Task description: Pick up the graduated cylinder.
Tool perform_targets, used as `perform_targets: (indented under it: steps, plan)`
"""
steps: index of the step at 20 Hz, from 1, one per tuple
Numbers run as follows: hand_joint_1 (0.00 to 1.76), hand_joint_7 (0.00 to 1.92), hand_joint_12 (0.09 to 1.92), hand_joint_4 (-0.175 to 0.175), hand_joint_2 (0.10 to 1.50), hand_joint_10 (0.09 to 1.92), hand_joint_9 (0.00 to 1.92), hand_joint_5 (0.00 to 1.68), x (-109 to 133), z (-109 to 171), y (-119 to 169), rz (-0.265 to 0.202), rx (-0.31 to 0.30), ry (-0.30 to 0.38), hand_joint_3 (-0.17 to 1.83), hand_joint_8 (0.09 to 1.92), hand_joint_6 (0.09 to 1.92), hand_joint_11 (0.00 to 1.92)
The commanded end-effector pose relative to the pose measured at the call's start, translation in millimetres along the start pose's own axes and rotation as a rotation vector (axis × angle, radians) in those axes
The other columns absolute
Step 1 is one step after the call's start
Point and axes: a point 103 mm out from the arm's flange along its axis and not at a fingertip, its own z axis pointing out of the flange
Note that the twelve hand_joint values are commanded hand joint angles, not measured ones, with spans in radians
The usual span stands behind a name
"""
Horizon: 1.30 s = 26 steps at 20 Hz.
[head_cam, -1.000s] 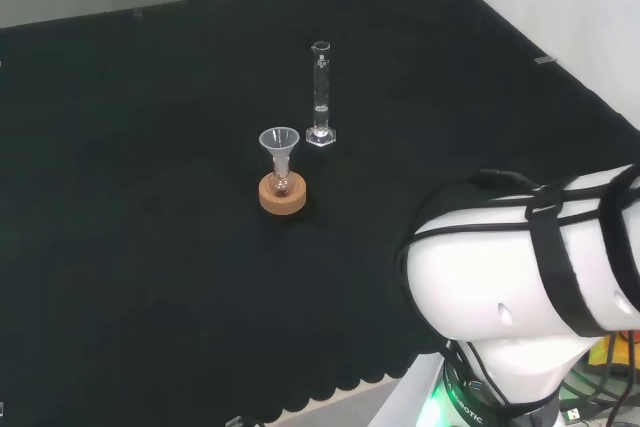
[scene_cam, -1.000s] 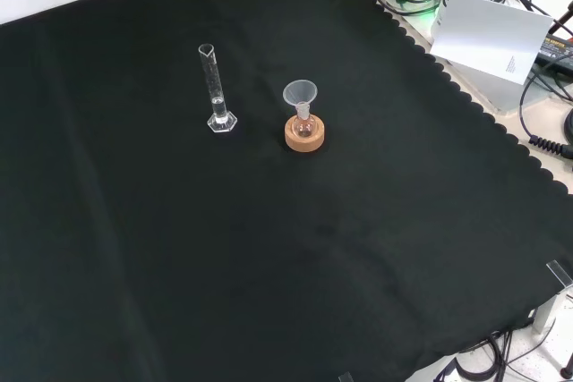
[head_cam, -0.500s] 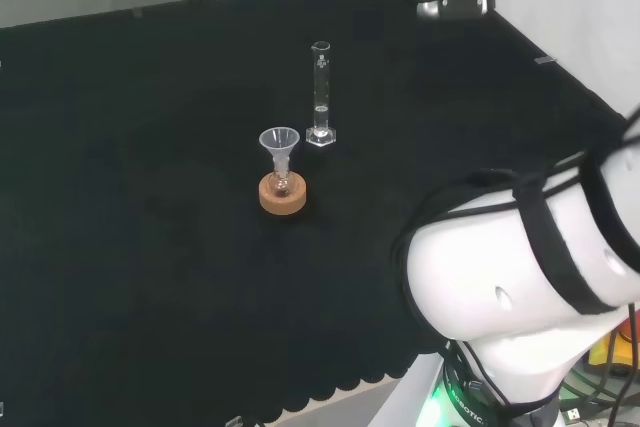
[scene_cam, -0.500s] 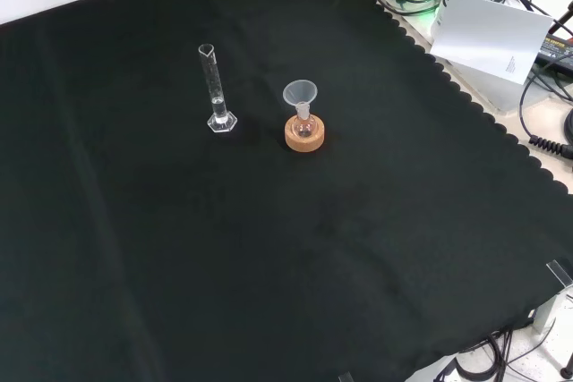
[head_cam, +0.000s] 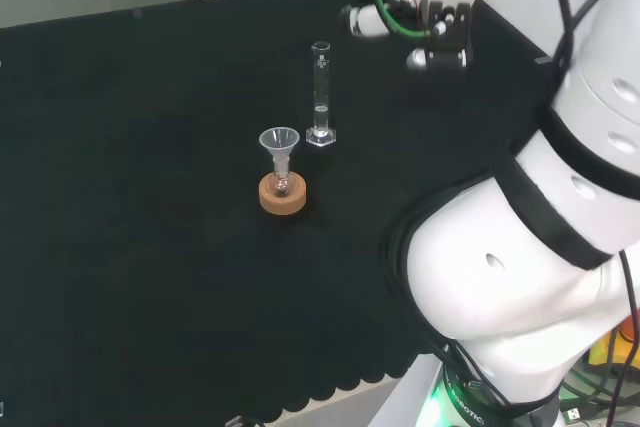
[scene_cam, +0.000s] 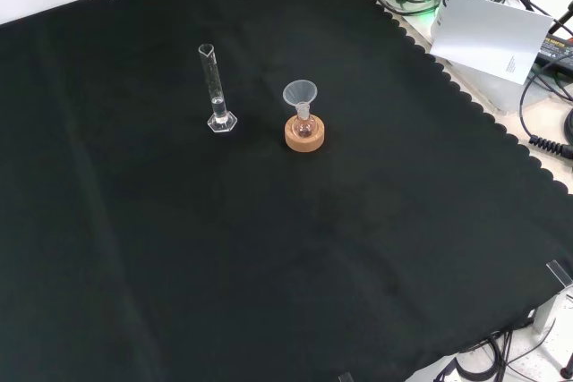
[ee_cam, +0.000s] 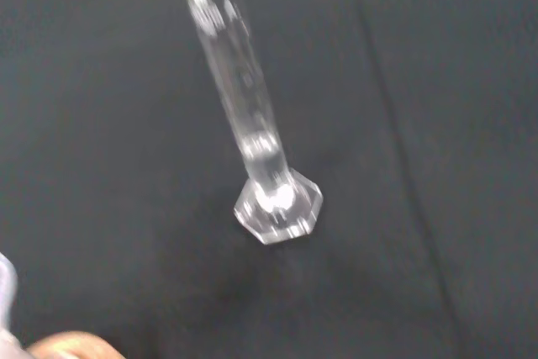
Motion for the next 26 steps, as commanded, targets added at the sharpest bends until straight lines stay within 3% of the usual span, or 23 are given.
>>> perform_targets:
  steps: [1, 19, 23, 26]
  plan:
    - [0.28, 0.12, 1.35, -0.033, 1.07, 0.64, 0.35, 0.33, -14, 27, 81, -0.073, -0.122, 0.126, 0.26, 0.58, 0.09, 0.17]
    - [0.39, 0.16, 1.35, -0.021, 1.00, 0.64, 0.41, 0.26, -38, 77, 98, -0.069, -0.101, 0.261, 0.24, 0.60, 0.09, 0.21]
    - [0.43, 0.19, 1.36, -0.021, 0.98, 0.64, 0.43, 0.28, -41, 85, 98, -0.057, -0.149, 0.301, 0.24, 0.61, 0.09, 0.22]
    - [0.49, 0.28, 1.34, -0.022, 0.95, 0.62, 0.51, 0.33, -42, 91, 97, -0.086, -0.212, 0.356, 0.25, 0.63, 0.09, 0.28]
